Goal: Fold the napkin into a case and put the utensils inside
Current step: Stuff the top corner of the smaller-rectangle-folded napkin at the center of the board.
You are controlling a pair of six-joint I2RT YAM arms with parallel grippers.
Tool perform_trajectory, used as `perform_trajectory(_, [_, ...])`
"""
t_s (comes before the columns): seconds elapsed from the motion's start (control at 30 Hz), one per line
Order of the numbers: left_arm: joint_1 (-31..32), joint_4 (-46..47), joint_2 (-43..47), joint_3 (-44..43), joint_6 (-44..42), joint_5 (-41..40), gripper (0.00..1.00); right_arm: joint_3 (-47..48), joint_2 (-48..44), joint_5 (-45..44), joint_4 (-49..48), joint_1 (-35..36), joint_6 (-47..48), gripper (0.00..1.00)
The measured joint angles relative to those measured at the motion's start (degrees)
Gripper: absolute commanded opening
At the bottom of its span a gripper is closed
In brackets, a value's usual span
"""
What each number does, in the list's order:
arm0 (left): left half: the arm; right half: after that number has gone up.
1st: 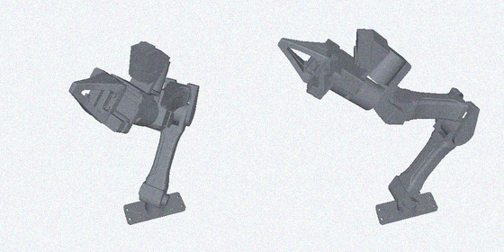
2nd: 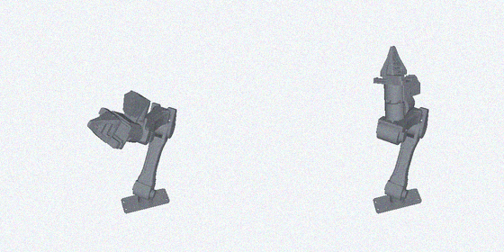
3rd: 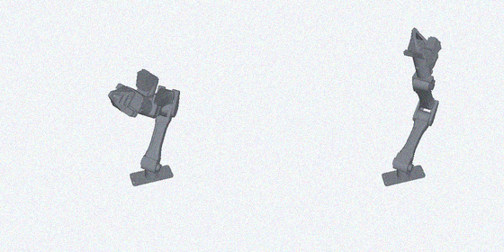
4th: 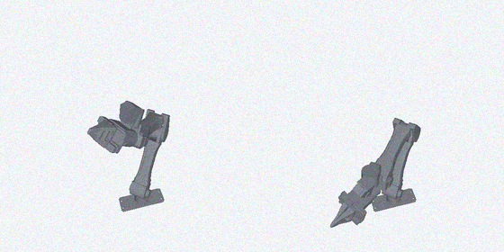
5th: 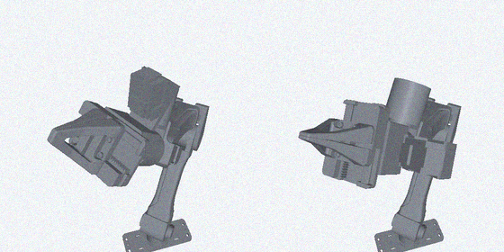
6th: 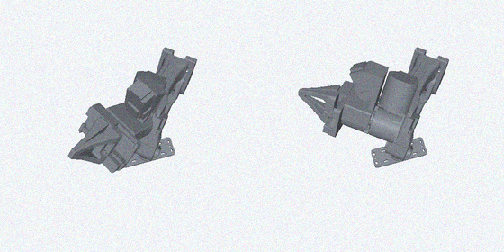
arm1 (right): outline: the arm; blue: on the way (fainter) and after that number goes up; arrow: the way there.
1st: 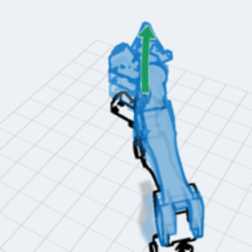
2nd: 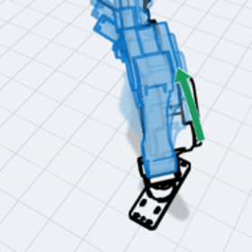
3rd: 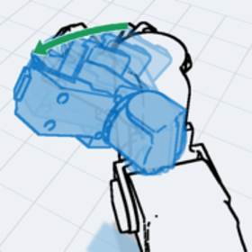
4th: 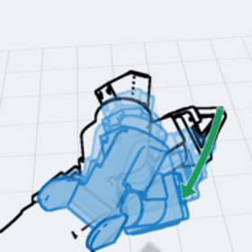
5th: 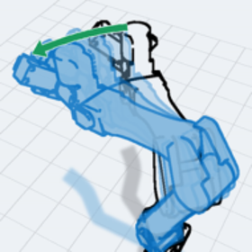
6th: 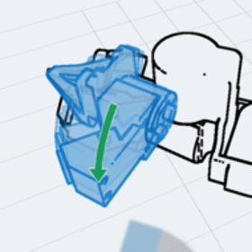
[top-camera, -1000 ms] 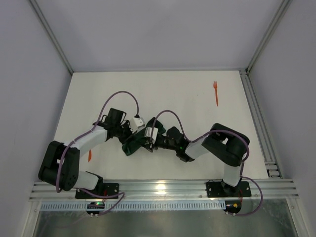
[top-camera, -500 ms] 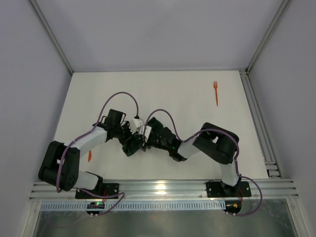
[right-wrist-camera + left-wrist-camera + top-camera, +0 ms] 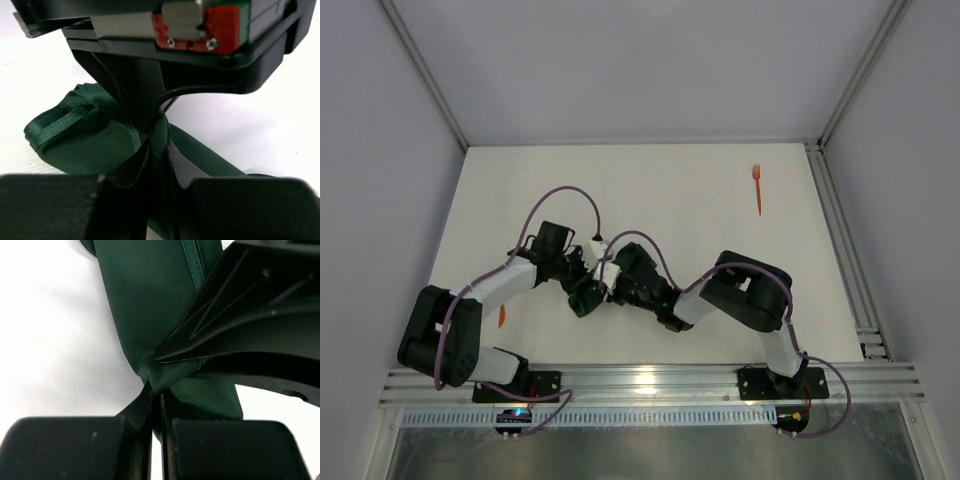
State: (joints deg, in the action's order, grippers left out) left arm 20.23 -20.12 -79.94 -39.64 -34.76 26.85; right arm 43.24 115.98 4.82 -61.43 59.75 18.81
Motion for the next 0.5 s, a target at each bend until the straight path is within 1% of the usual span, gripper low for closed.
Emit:
perform_trajectory(0.03, [0.0, 0.0, 0.0, 0.0, 0.0, 0.0, 0.0, 0.2, 0.0, -0.7, 0.3, 0.2, 0.4, 0.1])
perform_trajectory(0.07, [0.0, 0.0, 0.0, 0.0, 0.0, -0.1, 0.0, 0.3, 0.0, -1.2, 0.5, 0.3, 0.9, 0.07])
perform_trajectory(0.1, [0.0, 0.0, 0.0, 0.0, 0.0, -0.1, 0.0, 0.3, 0.0, -1.8, 0.6, 0.6, 1.2, 0.04])
perform_trajectory(0.17, [0.0, 0.0, 0.0, 0.0, 0.0, -0.1, 0.02, 0.3, 0.0, -3.9, 0.7, 1.4, 2.4, 0.04])
perform_trajectory(0.2, [-0.1, 0.0, 0.0, 0.0, 0.0, -0.1, 0.13, 0.3, 0.0, -5.0, 0.7, 1.9, 3.0, 0.04])
perform_trajectory(0.3, [-0.4, -0.3, 0.2, 0.0, -0.2, 0.2, 0.3, 0.3, 0.0, -9.1, 0.7, 3.8, 4.9, 0.04])
perform_trajectory(0.4, [-0.5, -1.9, 0.8, -0.2, -0.5, 0.4, 0.37, 0.3, 0.0, -12.8, 0.7, 5.2, 6.3, 0.04])
perform_trajectory(0.5, [-0.5, -4.0, 0.9, -0.2, -1.6, 0.3, 0.39, 0.4, 0.0, -15.7, 0.8, 6.1, 7.4, 0.04])
